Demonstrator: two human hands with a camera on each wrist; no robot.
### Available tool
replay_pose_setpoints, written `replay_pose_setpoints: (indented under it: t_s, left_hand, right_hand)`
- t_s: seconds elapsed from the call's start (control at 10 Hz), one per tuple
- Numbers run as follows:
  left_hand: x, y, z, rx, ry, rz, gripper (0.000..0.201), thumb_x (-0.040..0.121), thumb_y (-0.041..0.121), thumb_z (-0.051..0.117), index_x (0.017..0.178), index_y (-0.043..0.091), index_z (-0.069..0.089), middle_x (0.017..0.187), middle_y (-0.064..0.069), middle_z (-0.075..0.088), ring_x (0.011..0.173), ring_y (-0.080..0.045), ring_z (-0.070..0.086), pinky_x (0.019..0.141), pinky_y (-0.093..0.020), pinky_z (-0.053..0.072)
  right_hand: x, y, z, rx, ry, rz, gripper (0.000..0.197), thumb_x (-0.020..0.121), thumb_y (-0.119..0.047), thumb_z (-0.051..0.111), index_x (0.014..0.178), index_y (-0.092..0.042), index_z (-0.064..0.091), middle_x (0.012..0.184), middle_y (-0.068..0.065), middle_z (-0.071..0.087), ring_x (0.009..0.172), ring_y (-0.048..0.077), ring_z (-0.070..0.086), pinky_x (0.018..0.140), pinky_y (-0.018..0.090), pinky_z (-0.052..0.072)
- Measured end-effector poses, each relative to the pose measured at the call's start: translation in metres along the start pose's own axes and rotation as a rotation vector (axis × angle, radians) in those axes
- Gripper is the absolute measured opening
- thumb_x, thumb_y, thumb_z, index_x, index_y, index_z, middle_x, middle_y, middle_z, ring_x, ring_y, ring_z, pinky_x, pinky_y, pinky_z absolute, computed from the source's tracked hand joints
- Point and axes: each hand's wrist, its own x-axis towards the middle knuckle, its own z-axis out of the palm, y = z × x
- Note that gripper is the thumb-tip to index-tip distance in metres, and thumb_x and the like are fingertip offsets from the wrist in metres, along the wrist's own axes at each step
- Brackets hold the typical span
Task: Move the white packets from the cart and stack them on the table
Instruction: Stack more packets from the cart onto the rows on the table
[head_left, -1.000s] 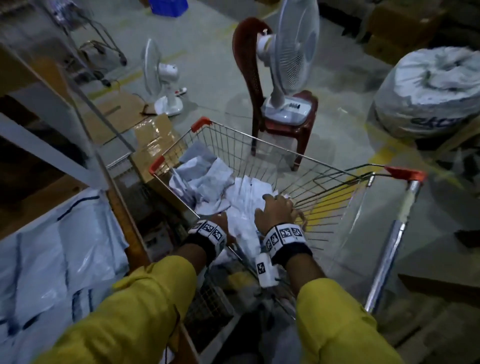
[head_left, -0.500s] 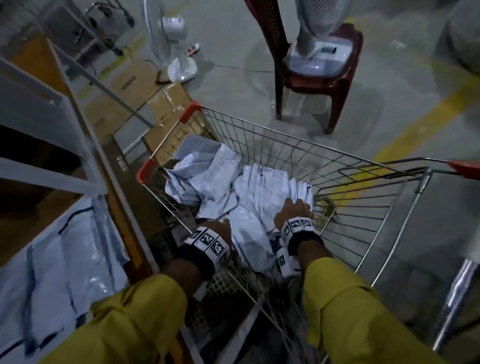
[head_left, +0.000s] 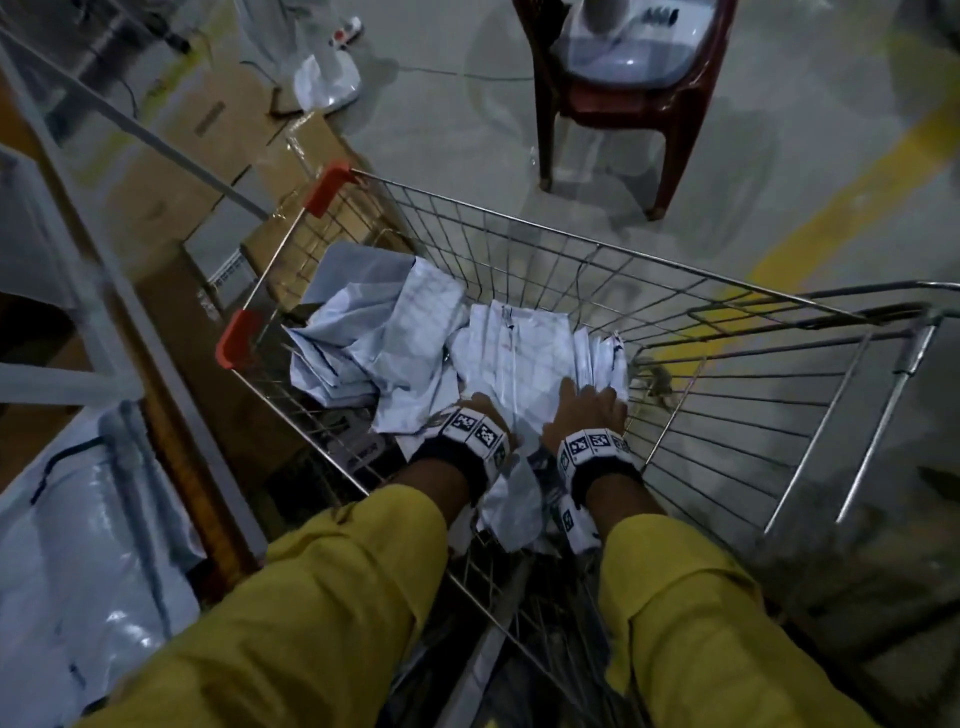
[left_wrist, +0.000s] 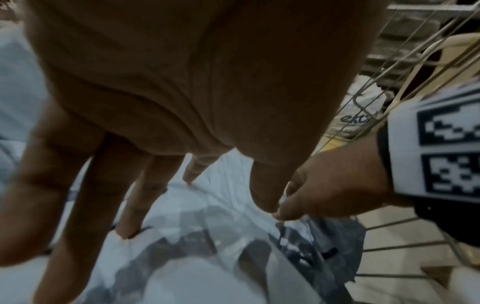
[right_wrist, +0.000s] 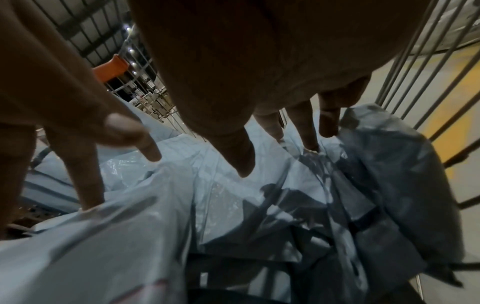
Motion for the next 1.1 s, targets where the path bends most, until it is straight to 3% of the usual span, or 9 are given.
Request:
replay_pose_setpoints:
  t_s: [0.3, 0.4, 0.5, 0.6, 0.7, 0.8, 0.9, 1.0, 1.1]
  left_hand:
    - [0.051, 0.003, 0.048, -0.273, -0.009, -0.248, 0.111, 0.076, 0.073, 0.064, 0.156, 0.013, 0.017, 0.151, -0.027, 0.035, 0.135, -0.045, 0.042, 0.108, -0.057, 0.039]
    - [0.047, 0.008, 0.051, -0.093, 0.085, -0.233, 0.118, 0.079, 0.081, 0.051, 0.157, 0.008, 0.002, 0.147, -0.032, 0.028, 0.129, -0.046, 0.043, 0.090, -0.053, 0.045]
    - [0.045, 0.006, 0.059, 0.021, 0.202, -0.190, 0.096, 0.076, 0.066, 0.066, 0.146, 0.009, 0.036, 0.121, -0.024, 0.054, 0.108, -0.035, 0.054, 0.085, -0.044, 0.039]
    - [0.052, 0.006, 0.059, 0.039, 0.296, -0.137, 0.068, 0.053, 0.051, 0.078, 0.110, 0.015, 0.069, 0.078, -0.011, 0.059, 0.074, -0.028, 0.057, 0.070, -0.038, 0.034]
    - [0.054, 0.011, 0.042, -0.073, 0.357, -0.125, 0.058, 0.049, 0.035, 0.085, 0.104, 0.021, 0.071, 0.075, -0.012, 0.056, 0.065, -0.028, 0.056, 0.059, -0.038, 0.043]
    - [0.038, 0.015, 0.034, -0.046, 0.283, -0.181, 0.061, 0.071, 0.025, 0.068, 0.130, 0.026, 0.052, 0.109, -0.016, 0.054, 0.092, -0.033, 0.055, 0.070, -0.043, 0.044]
    - [0.040, 0.011, 0.045, -0.010, 0.302, -0.183, 0.083, 0.063, 0.037, 0.074, 0.139, 0.027, 0.042, 0.137, -0.018, 0.044, 0.115, -0.036, 0.049, 0.082, -0.044, 0.044]
    - [0.044, 0.008, 0.053, -0.022, 0.351, -0.203, 0.094, 0.039, 0.063, 0.075, 0.125, 0.027, 0.061, 0.116, -0.013, 0.059, 0.090, -0.030, 0.058, 0.065, -0.035, 0.042]
    - [0.059, 0.005, 0.060, -0.055, 0.382, -0.169, 0.086, 0.047, 0.059, 0.080, 0.124, 0.025, 0.060, 0.099, -0.013, 0.063, 0.076, -0.028, 0.059, 0.060, -0.032, 0.043]
  right_hand:
    - [0.031, -0.003, 0.010, 0.147, -0.085, 0.002, 0.094, 0.090, -0.054, 0.061, 0.158, -0.039, -0.001, 0.156, 0.025, 0.010, 0.144, 0.047, 0.015, 0.116, 0.054, 0.025]
    - [0.039, -0.002, 0.011, 0.129, -0.081, 0.000, 0.097, 0.087, -0.052, 0.066, 0.157, -0.043, -0.002, 0.152, 0.023, 0.014, 0.141, 0.048, 0.019, 0.110, 0.056, 0.033]
    - [0.047, 0.000, 0.008, 0.139, -0.080, 0.005, 0.102, 0.084, -0.046, 0.071, 0.157, -0.043, 0.000, 0.148, 0.022, 0.020, 0.135, 0.046, 0.029, 0.106, 0.055, 0.040]
    - [0.051, 0.001, 0.004, 0.149, -0.062, -0.011, 0.096, 0.087, -0.043, 0.069, 0.158, -0.040, 0.005, 0.146, 0.022, 0.026, 0.132, 0.043, 0.035, 0.107, 0.051, 0.038]
    - [0.049, -0.004, 0.001, 0.181, -0.004, 0.017, 0.094, 0.083, -0.037, 0.070, 0.157, -0.039, 0.012, 0.140, 0.020, 0.030, 0.127, 0.042, 0.038, 0.102, 0.050, 0.042]
    - [0.044, -0.007, -0.003, 0.275, 0.093, 0.058, 0.092, 0.078, -0.018, 0.067, 0.156, -0.036, 0.022, 0.137, 0.017, 0.030, 0.121, 0.039, 0.045, 0.097, 0.043, 0.046]
    - [0.043, -0.006, -0.002, 0.357, 0.173, 0.104, 0.087, 0.077, -0.006, 0.060, 0.154, -0.034, 0.032, 0.144, 0.017, 0.025, 0.118, 0.042, 0.051, 0.096, 0.040, 0.049]
    - [0.043, -0.005, 0.001, 0.285, 0.162, 0.123, 0.076, 0.084, -0.024, 0.057, 0.154, -0.035, 0.029, 0.157, 0.019, 0.011, 0.136, 0.045, 0.035, 0.105, 0.048, 0.041]
    - [0.041, -0.003, 0.007, 0.203, 0.096, 0.074, 0.097, 0.083, -0.068, 0.058, 0.159, -0.030, 0.011, 0.163, 0.020, -0.001, 0.146, 0.045, 0.018, 0.114, 0.053, 0.030]
